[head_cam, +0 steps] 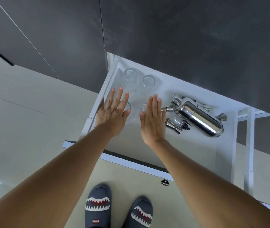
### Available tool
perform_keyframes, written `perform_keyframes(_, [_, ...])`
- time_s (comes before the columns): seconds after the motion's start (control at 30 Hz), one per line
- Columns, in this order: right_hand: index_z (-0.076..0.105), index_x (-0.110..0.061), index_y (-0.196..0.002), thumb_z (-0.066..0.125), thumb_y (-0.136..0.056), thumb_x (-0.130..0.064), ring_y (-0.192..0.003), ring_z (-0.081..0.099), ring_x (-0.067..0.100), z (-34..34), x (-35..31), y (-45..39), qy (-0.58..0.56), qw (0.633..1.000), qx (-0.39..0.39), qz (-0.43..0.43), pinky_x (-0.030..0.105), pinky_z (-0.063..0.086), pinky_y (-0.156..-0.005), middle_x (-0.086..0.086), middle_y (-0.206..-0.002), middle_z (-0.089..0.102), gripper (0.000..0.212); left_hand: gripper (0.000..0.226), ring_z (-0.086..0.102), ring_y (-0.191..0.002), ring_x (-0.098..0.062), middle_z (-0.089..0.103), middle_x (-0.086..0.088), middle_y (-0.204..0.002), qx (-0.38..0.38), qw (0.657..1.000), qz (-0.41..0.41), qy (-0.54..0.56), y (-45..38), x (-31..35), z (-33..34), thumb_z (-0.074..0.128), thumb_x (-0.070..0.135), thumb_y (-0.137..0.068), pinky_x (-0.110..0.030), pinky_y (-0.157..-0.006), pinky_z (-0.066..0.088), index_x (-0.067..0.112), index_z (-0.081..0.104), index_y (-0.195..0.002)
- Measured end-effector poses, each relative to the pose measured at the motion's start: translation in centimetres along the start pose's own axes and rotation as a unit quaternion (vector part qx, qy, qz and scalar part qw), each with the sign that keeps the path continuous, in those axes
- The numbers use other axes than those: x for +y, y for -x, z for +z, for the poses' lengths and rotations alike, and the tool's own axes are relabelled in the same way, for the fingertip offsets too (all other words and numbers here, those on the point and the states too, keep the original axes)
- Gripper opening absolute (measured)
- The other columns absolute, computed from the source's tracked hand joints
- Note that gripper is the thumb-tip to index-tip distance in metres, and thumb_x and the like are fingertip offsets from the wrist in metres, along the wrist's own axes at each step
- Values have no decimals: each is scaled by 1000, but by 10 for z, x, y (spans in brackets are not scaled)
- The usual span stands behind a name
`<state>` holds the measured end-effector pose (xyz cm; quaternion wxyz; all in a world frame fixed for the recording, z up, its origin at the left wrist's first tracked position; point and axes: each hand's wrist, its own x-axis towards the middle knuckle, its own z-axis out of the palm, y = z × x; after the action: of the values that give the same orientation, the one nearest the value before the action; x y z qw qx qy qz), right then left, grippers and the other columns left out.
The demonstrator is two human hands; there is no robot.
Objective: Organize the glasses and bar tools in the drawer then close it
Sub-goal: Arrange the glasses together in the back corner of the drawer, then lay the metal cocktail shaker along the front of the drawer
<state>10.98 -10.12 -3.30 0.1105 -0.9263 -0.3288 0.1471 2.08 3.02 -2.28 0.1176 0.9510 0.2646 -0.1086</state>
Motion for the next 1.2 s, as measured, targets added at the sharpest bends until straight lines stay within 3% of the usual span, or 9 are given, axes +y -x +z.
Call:
perform_keyframes(0.3, [-12, -15, -149, 13, -101, -36, -146, -17, 18, 2, -11, -32, -18, 1000, 3, 1, 46, -1, -120, -1, -158, -21, 58, 60, -22, -147, -19, -27, 4, -158, 0, 997, -49, 59, -28, 3, -4, 9, 48, -100, -41, -120, 9, 29, -19, -150])
perform_keyframes(0.7, [-12, -14, -148, 17, -101, -34, -146, -16, 19, 0, -10, -48, -17, 1000, -10, -1, 48, 0, -120, -1, -158, -21, 59, 61, -18, -148, -23, -25, 1, -159, -14, 994, -75, 83, -52, 7, -11, 14, 48, -101, -48, -119, 5, 31, -18, -150])
perform_keyframes(0.87, [-15, -17, -148, 17, -100, -44, -146, -17, 19, -11, -1, -43, -43, 999, -8, -25, 47, -6, -118, -1, -159, -20, 63, 62, -18, -148, -24, -28, 0, -158, -47, 991, -88, 88, -56, 9, -15, 14, 46, -101, -51, -119, 8, 29, -19, -150])
perform_keyframes(0.97, [-12, -16, -149, 20, -99, -46, -146, -15, 21, -20, 29, -31, -56, 998, 33, 25, 47, -6, -118, 1, -159, -17, 66, 64, -14, -149, -23, -21, -2, -160, 12, 995, -41, 89, -47, 23, -19, 13, 47, -101, -47, -120, 5, 20, -14, -152])
perform_keyframes(1.07, [-7, -15, -150, 26, -99, -42, -147, -12, 23, -30, 79, -16, -35, 990, 76, 113, 51, -3, -118, 3, -160, -12, 66, 61, -10, -149, -21, -11, 0, -162, 64, 991, 80, 81, -38, 54, -20, 17, 41, -102, -43, -121, 3, 17, -6, -153])
perform_keyframes(1.2, [0, -9, -150, 35, -98, -41, -147, -9, 31, -46, 157, 5, 57, 979, 59, 185, 57, 0, -118, 10, -160, -6, 70, 59, -7, -150, -20, -7, 1, -163, 13, 978, 201, 53, -44, 99, -5, 24, 36, -102, -44, -122, 8, 15, 2, -154])
